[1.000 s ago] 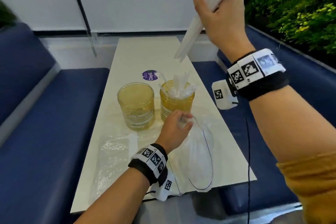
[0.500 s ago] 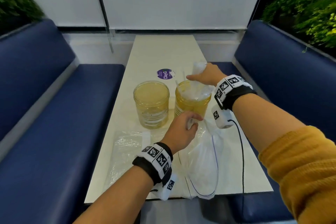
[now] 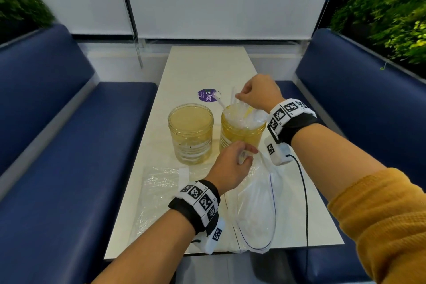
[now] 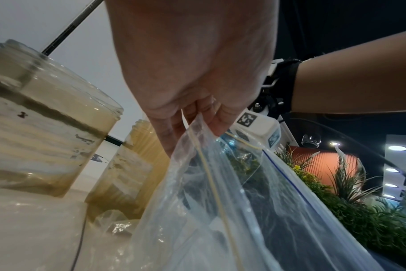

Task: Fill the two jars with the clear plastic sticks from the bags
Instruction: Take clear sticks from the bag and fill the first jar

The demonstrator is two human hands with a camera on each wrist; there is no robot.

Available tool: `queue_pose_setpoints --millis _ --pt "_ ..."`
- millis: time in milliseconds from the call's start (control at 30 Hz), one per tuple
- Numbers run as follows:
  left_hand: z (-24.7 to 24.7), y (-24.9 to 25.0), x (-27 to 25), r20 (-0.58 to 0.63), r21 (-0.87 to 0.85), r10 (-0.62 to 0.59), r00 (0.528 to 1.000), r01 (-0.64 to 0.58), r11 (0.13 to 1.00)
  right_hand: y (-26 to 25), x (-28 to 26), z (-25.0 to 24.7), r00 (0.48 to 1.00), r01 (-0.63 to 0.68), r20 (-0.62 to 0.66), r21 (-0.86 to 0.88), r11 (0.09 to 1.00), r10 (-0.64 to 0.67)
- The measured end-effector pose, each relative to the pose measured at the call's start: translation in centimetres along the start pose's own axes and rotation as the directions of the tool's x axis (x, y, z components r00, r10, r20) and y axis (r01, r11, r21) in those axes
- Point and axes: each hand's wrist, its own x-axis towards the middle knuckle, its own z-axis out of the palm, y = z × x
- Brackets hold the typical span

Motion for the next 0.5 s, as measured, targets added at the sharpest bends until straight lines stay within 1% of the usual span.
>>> queue_pose_setpoints --millis 33,67,133,167,200,233,267,300,333,367,433,500 --pt "-0.1 0.0 0.0 -0.002 -0.004 -0.004 1.000 0.004 1.000 -0.2 -0.1 -0.2 0.999 0.004 -0.033 -0.017 1.000 -0.004" --pt "-0.2 0.0 0.0 -0.003 -0.007 -0.010 1.000 0.010 1.000 -0.5 -0.2 -0.4 0.995 0.027 -0.099 -0.030 0.999 -0.030" --pt "-0.4 0.0 0.0 0.011 0.011 -0.023 1.000 0.023 1.000 -1.4 -0.4 -0.8 0.957 0.132 -0.251 -0.072 0.989 -0.146" --pt "-0.5 0.0 0.1 0.028 0.036 -0.026 0.999 0.025 0.999 -1.8 -0.6 -0.8 0.941 0.188 -0.265 -0.107 0.976 -0.211" --pt "-0.6 0.0 0.2 0.050 0.076 -0.026 0.998 0.022 0.997 -2.0 -0.7 -0.5 0.943 0.231 -0.207 -0.159 0.960 -0.261" --pt "-0.8 0.2 0.2 0.076 0.134 -0.021 0.997 0.010 0.991 -2.0 -0.9 0.0 0.953 0.257 -0.106 -0.203 0.945 -0.282" --pt "-0.9 0.4 0.3 0.104 0.207 -0.009 0.995 -0.012 0.978 -1.7 -1.1 0.5 0.963 0.262 -0.003 -0.219 0.940 -0.269" --pt "-1.1 0.8 0.4 0.131 0.281 0.007 0.991 -0.044 0.959 -1.2 -1.3 0.8 0.966 0.258 0.069 -0.205 0.944 -0.249" --pt "-1.2 1.2 0.5 0.157 0.343 0.025 0.987 -0.078 0.936 -0.5 -1.7 1.1 0.965 0.260 0.090 -0.176 0.950 -0.247" --pt "-1.4 1.7 0.6 0.183 0.384 0.039 0.982 -0.108 0.917 0.0 -2.1 1.1 0.963 0.268 0.045 -0.123 0.956 -0.264" --pt "-1.4 2.6 0.8 0.243 0.404 0.037 0.969 -0.136 0.905 0.6 -3.2 0.2 0.961 0.251 -0.115 -0.026 0.968 -0.253" --pt "-1.2 3.3 1.2 0.285 0.361 0.010 0.959 -0.117 0.925 0.5 -4.6 -1.7 0.949 0.210 -0.237 -0.022 0.978 -0.209"
